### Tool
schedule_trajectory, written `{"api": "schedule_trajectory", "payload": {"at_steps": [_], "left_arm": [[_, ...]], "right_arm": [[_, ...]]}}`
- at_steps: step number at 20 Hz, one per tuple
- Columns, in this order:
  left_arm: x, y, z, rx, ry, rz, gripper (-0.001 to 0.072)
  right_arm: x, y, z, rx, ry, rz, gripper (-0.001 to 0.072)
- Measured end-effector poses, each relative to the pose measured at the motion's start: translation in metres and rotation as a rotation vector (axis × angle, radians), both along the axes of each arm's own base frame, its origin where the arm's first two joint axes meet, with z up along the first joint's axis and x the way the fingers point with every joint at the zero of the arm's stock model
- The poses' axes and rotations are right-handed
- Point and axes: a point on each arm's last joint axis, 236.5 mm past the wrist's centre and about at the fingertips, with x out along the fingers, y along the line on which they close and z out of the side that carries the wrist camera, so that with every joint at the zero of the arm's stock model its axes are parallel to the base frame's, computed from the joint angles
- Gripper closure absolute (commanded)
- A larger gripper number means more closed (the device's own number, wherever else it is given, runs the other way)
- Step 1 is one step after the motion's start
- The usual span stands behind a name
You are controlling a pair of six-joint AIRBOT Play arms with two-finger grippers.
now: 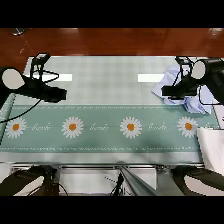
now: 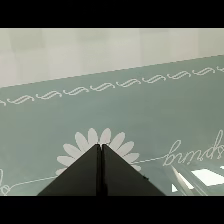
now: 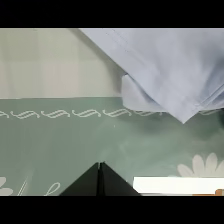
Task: Fold the shirts.
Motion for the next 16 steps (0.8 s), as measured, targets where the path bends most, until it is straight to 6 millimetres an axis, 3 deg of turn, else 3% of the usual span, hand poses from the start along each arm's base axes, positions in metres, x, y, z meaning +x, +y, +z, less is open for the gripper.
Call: {"api": "schedule_trajectory", "payload": {"at_steps": [3, 6, 7, 8, 9, 10, 13, 16], "left_arm": [[0.001, 0.000, 0.000, -0.001, -0.005, 0.001, 0.0684], [0.014, -0.002, 0.006, -0.011, -0.062, 0.009, 0.0683], [0.020, -0.003, 0.008, -0.017, -0.091, 0.013, 0.0669], [0.026, -0.003, 0.011, -0.022, -0.118, 0.017, 0.0442], [0.034, -0.004, 0.013, -0.027, -0.146, 0.022, 0.0041], [0.040, -0.004, 0.015, -0.031, -0.171, 0.027, 0.0004], [0.054, -0.006, 0.013, -0.039, -0.209, 0.038, 0.0006], [0.062, -0.006, 0.007, -0.041, -0.213, 0.047, 0.0006]], "right_arm": [[0.001, 0.000, 0.000, 0.001, -0.003, 0.000, 0.0686], [0.014, -0.003, 0.003, -0.013, -0.058, 0.006, 0.0684], [0.022, -0.007, 0.005, -0.035, -0.094, 0.012, 0.0597], [0.033, -0.014, 0.009, -0.069, -0.142, 0.021, 0.0244], [0.045, -0.024, 0.013, -0.112, -0.195, 0.027, 0.0086], [0.059, -0.035, 0.019, -0.157, -0.251, 0.026, 0.0085], [0.097, -0.082, 0.036, -0.268, -0.413, -0.033, 0.0085], [0.114, -0.139, 0.029, -0.282, -0.465, -0.201, 0.0086]]}}
